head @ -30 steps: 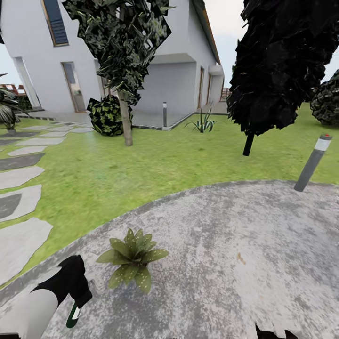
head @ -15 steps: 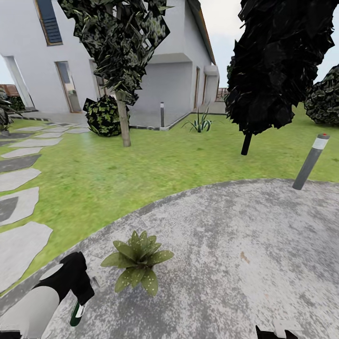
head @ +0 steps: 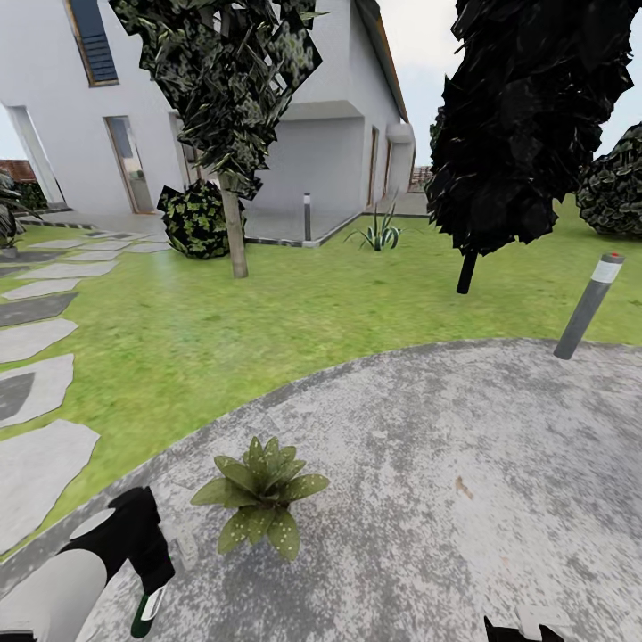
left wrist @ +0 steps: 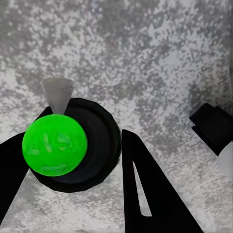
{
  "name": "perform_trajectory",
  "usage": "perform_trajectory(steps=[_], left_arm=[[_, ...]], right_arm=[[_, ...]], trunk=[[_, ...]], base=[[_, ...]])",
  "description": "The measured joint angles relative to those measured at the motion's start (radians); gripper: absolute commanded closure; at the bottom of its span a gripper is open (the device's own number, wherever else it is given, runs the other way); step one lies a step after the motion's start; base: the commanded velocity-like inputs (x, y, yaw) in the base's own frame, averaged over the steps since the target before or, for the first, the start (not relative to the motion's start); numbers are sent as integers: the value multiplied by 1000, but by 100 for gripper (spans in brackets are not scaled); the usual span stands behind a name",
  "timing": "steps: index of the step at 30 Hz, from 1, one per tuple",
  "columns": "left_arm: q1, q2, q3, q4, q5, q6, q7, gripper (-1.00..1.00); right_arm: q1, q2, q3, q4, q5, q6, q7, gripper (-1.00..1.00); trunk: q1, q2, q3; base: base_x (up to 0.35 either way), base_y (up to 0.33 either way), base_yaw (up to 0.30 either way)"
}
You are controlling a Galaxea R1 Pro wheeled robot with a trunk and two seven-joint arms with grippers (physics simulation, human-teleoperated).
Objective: Pick up the pesticide atomizer in the garden and spray insectifuge to fully cover both potted plants in the garden.
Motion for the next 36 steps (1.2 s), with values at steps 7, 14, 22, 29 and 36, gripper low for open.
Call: perform_trajectory(steps=[7, 14, 22, 29, 36], left_arm=[[-10, 4, 1, -8, -4, 3, 8, 100], [-31, 6, -2, -14, -5, 7, 2, 100], [-59, 2, -3, -14, -4, 6, 1, 100], [-96, 6, -5, -14, -37, 5, -82, 100], [-98, 4, -4, -13, -81, 5, -98, 100]], right_arm=[[1, 0, 0, -1, 0, 0, 1, -100], [0, -1, 0, -1, 1, 0, 2, -100], [0, -9, 0, -1, 3, 0, 2, -100], [0, -1, 0, -1, 0, 0, 1, -100], [0, -1, 0, -1, -2, 0, 2, -100]], trunk=[[0, 0, 0], [0, 0, 0], [0, 0, 0], [0, 0, 0], [0, 0, 0]], base=[[0, 0, -258], [-1, 245, -60], [27, 65, 0], [0, 0, -31], [0, 87, -274]])
